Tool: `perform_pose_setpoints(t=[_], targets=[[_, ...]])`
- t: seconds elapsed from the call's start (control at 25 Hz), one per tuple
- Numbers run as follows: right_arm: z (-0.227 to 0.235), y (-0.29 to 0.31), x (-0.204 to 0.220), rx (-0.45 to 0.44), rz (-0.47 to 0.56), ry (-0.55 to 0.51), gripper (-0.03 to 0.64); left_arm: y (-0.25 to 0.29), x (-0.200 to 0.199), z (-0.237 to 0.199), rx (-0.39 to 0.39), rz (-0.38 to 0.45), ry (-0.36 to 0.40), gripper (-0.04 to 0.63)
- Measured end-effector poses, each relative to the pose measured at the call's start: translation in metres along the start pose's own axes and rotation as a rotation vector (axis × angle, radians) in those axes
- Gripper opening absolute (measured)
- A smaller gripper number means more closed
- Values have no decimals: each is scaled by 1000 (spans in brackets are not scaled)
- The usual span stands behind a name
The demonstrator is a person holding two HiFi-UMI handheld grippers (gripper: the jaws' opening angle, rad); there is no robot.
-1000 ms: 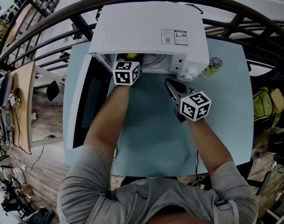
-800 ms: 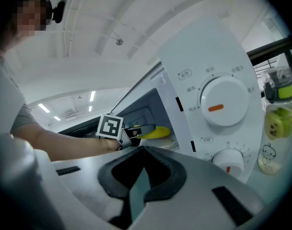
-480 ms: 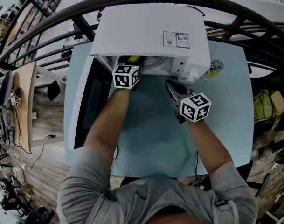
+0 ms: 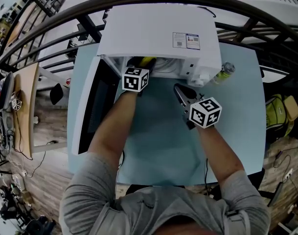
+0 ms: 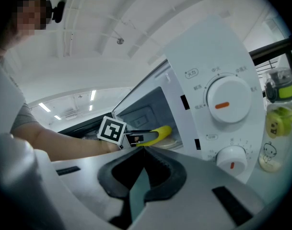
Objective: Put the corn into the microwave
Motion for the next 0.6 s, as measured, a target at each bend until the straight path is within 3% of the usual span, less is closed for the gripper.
perform_pose_setpoints(t=[0.6], targets=[[-5,-3,5,-1,0,3,18,17,-7,-2,-15,-60,83,245]])
Point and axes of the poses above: the fingertips, and each gripper's own axes: y forward along the fingers, z to its right, x out of its underside, the point moved 4 cm from there along -y, backward along the fingers, and after that the axes turned 2 degrees about y, right-handed, at the moved point
